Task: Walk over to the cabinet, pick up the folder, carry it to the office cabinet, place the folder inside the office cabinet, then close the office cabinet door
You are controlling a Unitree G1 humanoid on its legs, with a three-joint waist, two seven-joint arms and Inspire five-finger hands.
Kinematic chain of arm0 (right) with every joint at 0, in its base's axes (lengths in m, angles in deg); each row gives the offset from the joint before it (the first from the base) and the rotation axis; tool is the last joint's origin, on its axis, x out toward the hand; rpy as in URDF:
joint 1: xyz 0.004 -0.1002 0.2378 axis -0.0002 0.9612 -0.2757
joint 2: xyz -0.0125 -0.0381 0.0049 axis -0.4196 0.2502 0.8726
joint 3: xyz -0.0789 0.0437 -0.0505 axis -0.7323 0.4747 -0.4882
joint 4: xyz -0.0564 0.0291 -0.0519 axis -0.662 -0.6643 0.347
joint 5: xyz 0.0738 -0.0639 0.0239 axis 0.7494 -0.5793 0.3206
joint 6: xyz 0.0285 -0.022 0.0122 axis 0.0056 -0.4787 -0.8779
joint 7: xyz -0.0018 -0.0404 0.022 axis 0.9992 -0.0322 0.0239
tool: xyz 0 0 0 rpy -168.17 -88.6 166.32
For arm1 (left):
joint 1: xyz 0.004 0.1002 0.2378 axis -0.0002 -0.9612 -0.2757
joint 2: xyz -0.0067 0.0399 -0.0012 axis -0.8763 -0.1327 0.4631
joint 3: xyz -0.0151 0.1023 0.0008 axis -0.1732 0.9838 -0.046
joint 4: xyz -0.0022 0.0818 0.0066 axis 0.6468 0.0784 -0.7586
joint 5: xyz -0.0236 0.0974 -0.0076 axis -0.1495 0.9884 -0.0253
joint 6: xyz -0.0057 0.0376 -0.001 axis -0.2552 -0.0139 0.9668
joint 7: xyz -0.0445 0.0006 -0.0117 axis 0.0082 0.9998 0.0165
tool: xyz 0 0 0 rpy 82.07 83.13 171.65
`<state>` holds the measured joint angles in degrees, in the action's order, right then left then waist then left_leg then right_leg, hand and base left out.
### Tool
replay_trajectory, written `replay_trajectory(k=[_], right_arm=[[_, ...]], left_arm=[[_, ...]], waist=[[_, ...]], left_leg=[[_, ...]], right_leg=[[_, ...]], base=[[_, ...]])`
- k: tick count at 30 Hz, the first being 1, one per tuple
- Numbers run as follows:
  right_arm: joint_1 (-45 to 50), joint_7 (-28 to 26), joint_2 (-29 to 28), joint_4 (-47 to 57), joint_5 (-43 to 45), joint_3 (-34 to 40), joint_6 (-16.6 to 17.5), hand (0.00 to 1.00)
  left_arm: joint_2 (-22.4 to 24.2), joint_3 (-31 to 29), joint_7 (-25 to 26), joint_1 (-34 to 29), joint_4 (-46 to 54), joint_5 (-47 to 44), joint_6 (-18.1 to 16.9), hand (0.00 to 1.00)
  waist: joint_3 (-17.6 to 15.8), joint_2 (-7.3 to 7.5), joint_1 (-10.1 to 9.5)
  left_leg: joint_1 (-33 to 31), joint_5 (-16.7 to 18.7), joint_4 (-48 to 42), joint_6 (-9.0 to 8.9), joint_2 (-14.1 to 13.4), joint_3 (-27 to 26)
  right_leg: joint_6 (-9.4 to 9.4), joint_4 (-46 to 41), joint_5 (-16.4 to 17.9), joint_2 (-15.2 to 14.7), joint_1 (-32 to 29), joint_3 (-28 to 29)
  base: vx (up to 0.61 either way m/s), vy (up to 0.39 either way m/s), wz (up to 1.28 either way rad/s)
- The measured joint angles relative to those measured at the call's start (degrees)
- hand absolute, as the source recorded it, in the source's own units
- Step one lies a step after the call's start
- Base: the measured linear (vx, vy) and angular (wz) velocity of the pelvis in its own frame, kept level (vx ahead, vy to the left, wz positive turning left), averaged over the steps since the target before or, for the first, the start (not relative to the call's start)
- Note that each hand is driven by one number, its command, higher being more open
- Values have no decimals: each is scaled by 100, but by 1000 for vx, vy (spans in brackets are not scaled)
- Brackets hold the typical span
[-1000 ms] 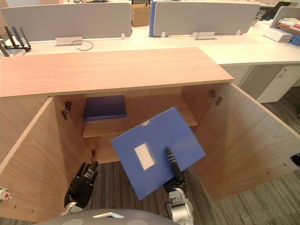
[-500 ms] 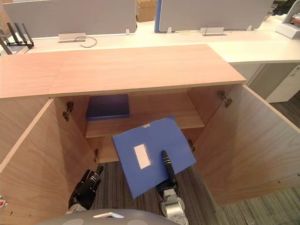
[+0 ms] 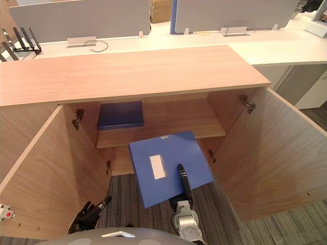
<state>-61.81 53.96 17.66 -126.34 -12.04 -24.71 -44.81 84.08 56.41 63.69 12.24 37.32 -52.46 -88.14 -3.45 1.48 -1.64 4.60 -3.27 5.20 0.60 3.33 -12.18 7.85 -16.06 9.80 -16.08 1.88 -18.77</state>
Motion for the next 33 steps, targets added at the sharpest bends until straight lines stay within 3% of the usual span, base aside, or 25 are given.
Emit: replay_trajectory(k=[2, 6, 8, 10, 12, 13, 14, 19, 24, 26, 29, 31, 32, 33], right_arm=[[-211, 121, -10, -66, 71, -14, 59, 0], [-822, 255, -26, -111, 256, -30, 114, 0], [-1055, 353, -26, -79, 392, -26, 245, 0], [-1040, 442, -11, 111, 482, 32, 388, 0], [-1028, 447, 4, 253, 484, 66, 463, 0], [-1026, 446, 4, 339, 484, 70, 480, 0], [-1019, 443, 13, 445, 482, 109, 500, 0], [-927, 485, 48, 463, 474, 589, 716, 0], [-910, 590, 80, 343, 445, 592, 724, 0], [-812, 612, 83, 337, 443, 580, 725, 0], [-541, 617, 57, 338, 396, 496, 727, 0], [-459, 618, 56, 340, 383, 465, 725, 0], [-419, 618, 80, 344, 375, 480, 723, 0], [-412, 619, 85, 359, 364, 488, 722, 0]], left_arm=[[-36, -160, 207, 86, -226, 225, 3, 100], [-210, -355, 446, 251, -623, 550, 38, 100], [-231, -433, 561, 267, -842, 728, 126, 100], [-224, -461, 615, 254, -949, 1011, 195, 100], [-237, -487, 628, 264, -934, 1175, 224, 100], [-265, -503, 630, 264, -934, 1186, 241, 100], [-315, -611, 636, 261, -959, 1248, 256, 100], [-142, -731, 756, 324, -1035, 1419, 265, 100], [-245, -714, 823, 356, -1067, 1422, 281, 100], [-283, -714, 835, 364, -1067, 1425, 291, 100], [-367, -711, 837, 370, -1050, 1427, 291, 100], [-375, -713, 842, 374, -1044, 1426, 283, 100], [-313, -718, 850, 433, -1035, 1424, 278, 100], [-281, -726, 870, 494, -1057, 1424, 282, 100]], waist=[[-61, -22, -58], [-367, 110, -140], [-474, 74, -140], [-552, -56, -130], [-542, -47, -142], [-512, 9, -140], [-416, 170, -118], [-311, -55, -120], [-271, 57, -110], [-247, 134, -113], [-159, 293, -129], [-134, 327, -133], [-230, 134, -148], [-253, 47, -154]], left_leg=[[23, -30, -3, 45, 15, -51], [117, 44, 2, 30, -19, -106], [234, 134, 4, 46, -78, -105], [378, 177, 5, 28, -217, 45], [357, 194, 4, -4, -255, 109], [305, 194, 4, -32, -235, 147], [209, 169, 4, -103, -142, 271], [71, 176, 0, -333, -401, 565], [-37, 302, -116, -513, -660, 629], [-157, 577, -575, -531, -740, 629], [-546, 1107, -2111, -488, -931, 540], [-747, 1136, -2774, -489, -1040, 408], [-807, 1128, -3239, -482, -1272, 279], [-823, 1132, -3422, -481, -1416, 252]], right_leg=[[39, 8, -30, -11, 21, 33], [37, -70, -47, 11, 0, 103], [-36, -460, -94, 11, -75, 143], [-203, -1022, -83, 9, -227, 168], [-307, -780, -21, 43, -256, 148], [-305, -492, -28, 34, -271, 151], [-122, -90, -77, 16, -264, 160], [-174, 258, 17, 353, -76, -233], [-189, 453, -1, 658, 64, -310], [-233, 455, -29, 716, 203, -310], [-283, 507, -137, 790, 690, -328], [-265, 417, -210, 811, 818, -330], [-248, -36, -125, 848, 678, -340], [-328, -110, -7, 941, 632, -291]], base=[[79, 23, -12], [-2, -1, -14], [-3, -5, -4], [-4, -45, 23], [18, -63, 22], [54, -152, 33], [82, -167, 45], [156, -148, 31], [203, -113, 12], [203, -58, 20], [217, -35, 32], [153, -27, 24], [129, -11, 10], [-50, -44, -4]])
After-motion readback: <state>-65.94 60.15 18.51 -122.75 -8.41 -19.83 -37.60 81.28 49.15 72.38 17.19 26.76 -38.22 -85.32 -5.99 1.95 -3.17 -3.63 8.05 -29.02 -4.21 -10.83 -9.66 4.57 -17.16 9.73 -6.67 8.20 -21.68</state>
